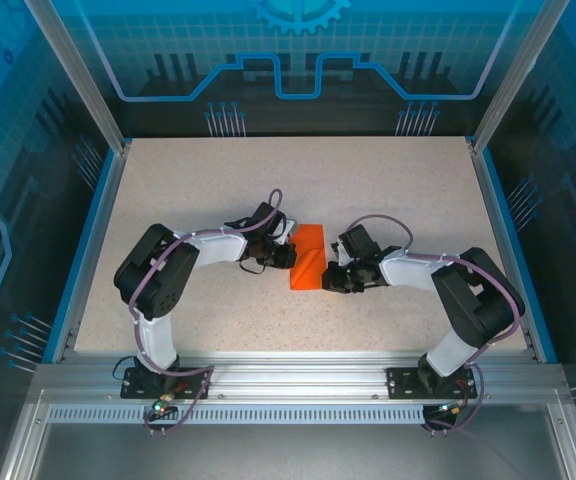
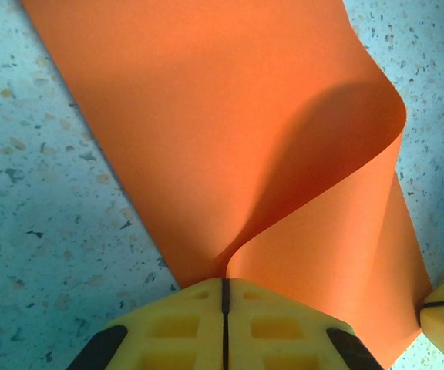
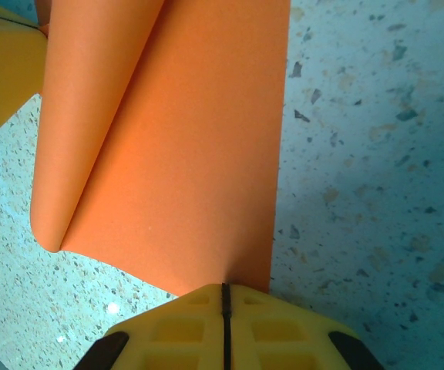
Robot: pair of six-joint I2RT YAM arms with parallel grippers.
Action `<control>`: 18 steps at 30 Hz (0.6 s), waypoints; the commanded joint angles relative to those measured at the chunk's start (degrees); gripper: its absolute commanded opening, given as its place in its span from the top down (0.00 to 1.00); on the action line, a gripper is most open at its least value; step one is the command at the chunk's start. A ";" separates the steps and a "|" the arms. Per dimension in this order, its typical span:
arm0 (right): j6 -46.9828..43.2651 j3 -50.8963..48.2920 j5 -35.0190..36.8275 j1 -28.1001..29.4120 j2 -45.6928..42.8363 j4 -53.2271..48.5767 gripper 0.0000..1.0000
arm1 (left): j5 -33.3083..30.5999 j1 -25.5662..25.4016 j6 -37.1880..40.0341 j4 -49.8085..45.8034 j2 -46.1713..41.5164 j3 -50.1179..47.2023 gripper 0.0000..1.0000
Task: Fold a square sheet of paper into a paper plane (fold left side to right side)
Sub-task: Fold the triangle a second time at the center of the table.
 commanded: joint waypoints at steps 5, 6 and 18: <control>-1.10 -0.41 2.32 1.03 2.06 -5.68 0.92 | -0.19 0.52 0.70 0.07 0.82 1.23 0.92; -1.05 -0.43 2.19 1.03 2.09 -5.67 0.92 | -0.09 0.55 0.74 0.12 0.75 1.25 0.92; -1.32 0.24 2.38 1.03 2.48 -6.46 0.92 | 0.76 0.48 0.86 2.69 -2.99 -0.79 0.92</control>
